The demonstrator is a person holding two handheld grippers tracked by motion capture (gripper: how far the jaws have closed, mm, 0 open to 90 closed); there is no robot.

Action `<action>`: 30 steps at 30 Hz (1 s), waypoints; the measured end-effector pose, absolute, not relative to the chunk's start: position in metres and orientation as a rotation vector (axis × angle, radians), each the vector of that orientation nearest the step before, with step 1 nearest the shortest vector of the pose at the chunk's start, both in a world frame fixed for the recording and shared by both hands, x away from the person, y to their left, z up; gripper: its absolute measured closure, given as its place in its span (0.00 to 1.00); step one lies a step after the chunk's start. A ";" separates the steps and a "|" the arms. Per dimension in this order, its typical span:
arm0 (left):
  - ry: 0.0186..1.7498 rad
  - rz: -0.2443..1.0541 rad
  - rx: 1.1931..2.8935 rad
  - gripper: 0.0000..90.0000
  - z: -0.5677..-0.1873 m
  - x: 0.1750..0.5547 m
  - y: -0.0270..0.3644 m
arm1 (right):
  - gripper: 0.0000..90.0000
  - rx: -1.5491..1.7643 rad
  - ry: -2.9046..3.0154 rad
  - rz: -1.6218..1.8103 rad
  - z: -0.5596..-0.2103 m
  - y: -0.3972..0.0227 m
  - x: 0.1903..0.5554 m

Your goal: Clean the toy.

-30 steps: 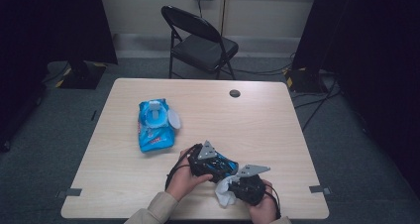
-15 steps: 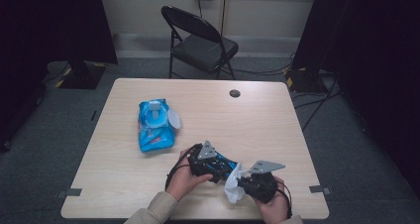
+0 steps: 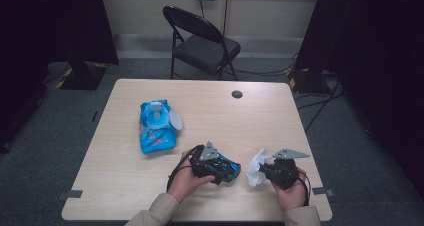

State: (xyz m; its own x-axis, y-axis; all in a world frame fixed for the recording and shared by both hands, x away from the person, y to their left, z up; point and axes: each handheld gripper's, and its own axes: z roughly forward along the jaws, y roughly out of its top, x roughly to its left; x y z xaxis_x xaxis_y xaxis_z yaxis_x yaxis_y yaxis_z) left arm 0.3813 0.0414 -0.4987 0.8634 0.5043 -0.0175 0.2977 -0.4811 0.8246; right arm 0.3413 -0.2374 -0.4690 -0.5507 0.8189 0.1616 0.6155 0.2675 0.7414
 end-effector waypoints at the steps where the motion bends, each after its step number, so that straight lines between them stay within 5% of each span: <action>1: 0.581 0.282 2.107 0.10 -0.499 0.381 0.041 | 0.96 1.330 2.287 1.148 -0.472 -0.237 0.343; 18: 0.579 0.282 2.101 0.10 -0.499 0.381 0.042 | 0.95 1.238 2.358 1.024 -0.498 -0.183 0.359; 30: 0.576 0.282 2.094 0.10 -0.500 0.381 0.042 | 0.96 1.216 2.382 1.096 -0.501 -0.189 0.351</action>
State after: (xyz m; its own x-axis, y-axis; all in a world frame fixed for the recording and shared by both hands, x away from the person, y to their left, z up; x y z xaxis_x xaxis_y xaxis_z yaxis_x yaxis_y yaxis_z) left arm 0.3806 0.0417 -0.5002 0.8645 0.5023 -0.0198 0.2927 -0.4710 0.8322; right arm 0.3515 -0.1893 -0.5013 -0.6201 0.7769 0.1088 0.5881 0.3686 0.7200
